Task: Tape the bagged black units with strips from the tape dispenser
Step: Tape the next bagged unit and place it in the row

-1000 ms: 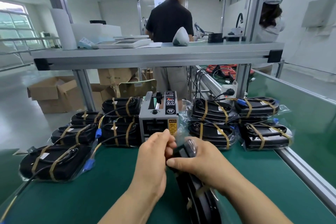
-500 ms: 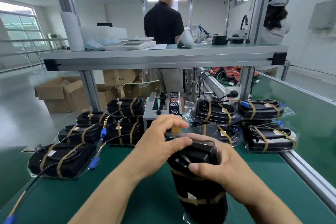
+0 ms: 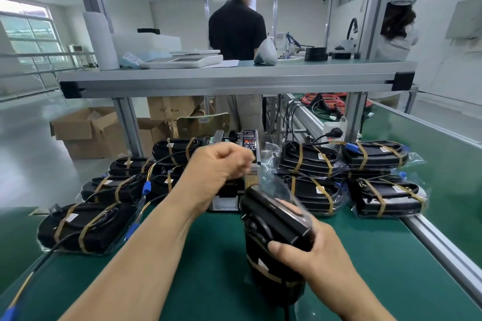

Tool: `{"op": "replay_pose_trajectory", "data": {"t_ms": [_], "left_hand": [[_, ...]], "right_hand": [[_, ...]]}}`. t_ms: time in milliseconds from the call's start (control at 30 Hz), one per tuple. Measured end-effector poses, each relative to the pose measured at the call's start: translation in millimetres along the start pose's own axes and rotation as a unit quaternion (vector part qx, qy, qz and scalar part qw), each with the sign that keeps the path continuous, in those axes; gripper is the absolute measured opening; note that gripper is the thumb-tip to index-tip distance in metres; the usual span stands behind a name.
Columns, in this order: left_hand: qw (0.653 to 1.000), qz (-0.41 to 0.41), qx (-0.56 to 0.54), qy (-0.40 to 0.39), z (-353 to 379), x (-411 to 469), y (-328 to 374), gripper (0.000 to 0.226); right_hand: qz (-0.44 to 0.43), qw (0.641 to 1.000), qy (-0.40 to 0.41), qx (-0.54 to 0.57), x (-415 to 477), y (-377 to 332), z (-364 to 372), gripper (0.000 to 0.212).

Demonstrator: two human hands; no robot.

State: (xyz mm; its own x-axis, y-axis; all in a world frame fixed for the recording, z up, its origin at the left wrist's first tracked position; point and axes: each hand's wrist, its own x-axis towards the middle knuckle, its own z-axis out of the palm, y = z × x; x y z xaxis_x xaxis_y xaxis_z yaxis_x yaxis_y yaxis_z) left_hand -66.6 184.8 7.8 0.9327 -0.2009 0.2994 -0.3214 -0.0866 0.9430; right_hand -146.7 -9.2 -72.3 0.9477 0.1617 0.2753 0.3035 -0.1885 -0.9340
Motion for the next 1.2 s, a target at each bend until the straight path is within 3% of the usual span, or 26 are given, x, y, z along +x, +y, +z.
{"op": "replay_pose_trajectory", "data": {"t_ms": [67, 133, 233, 367, 567, 667, 767, 867, 900, 967, 1067, 1200], "left_hand": [[0.987, -0.079, -0.030, 0.139, -6.2, 9.4, -24.8, 0.023], [0.957, -0.182, -0.046, 0.222, -8.5, 15.4, -55.1, 0.022], [0.916, -0.288, -0.101, 0.259, -5.3, 22.6, -89.3, 0.018], [0.885, -0.355, -0.139, 0.269, -0.2, 36.9, -104.0, 0.021], [0.854, -0.402, -0.228, 0.240, 9.5, 53.4, -96.4, 0.034], [0.843, -0.387, -0.253, 0.275, 14.9, 60.0, -100.2, 0.033], [0.861, -0.340, -0.256, 0.278, 22.3, 66.8, -106.1, 0.032], [0.826, -0.329, -0.306, 0.339, 26.5, 64.2, -106.8, 0.028], [0.827, -0.319, -0.296, 0.357, 27.4, 57.7, -103.0, 0.025], [0.878, -0.274, -0.208, 0.332, 30.9, 37.6, -88.2, 0.018], [0.967, -0.135, -0.111, 0.188, 32.6, -7.7, -55.4, 0.020], [0.999, -0.024, -0.003, 0.023, 38.8, -50.9, -18.0, 0.023]], "right_hand": [[0.006, 0.996, 0.084, 0.031, 1.5, 8.6, 6.5, 0.062], [0.007, 0.989, 0.141, 0.046, 4.4, 14.8, 13.5, 0.065], [0.027, 0.982, 0.171, 0.073, 9.3, 20.6, 18.3, 0.067], [0.030, 0.980, 0.177, 0.079, 12.6, 23.7, 17.3, 0.058], [0.031, 0.982, 0.170, 0.081, 10.8, 23.3, 16.5, 0.054], [0.026, 0.983, 0.164, 0.076, 10.4, 21.1, 17.8, 0.054], [0.023, 0.985, 0.154, 0.080, 9.5, 19.8, 18.3, 0.052], [0.015, 0.986, 0.148, 0.077, 6.1, 19.3, 16.0, 0.057], [0.014, 0.986, 0.146, 0.077, 4.6, 19.1, 14.7, 0.062], [0.010, 0.988, 0.139, 0.071, 2.0, 19.5, 12.6, 0.069], [-0.003, 0.989, 0.137, 0.055, 0.4, 19.7, 12.4, 0.070], [-0.025, 0.990, 0.134, 0.045, -0.9, 16.9, 16.4, 0.060]]}}
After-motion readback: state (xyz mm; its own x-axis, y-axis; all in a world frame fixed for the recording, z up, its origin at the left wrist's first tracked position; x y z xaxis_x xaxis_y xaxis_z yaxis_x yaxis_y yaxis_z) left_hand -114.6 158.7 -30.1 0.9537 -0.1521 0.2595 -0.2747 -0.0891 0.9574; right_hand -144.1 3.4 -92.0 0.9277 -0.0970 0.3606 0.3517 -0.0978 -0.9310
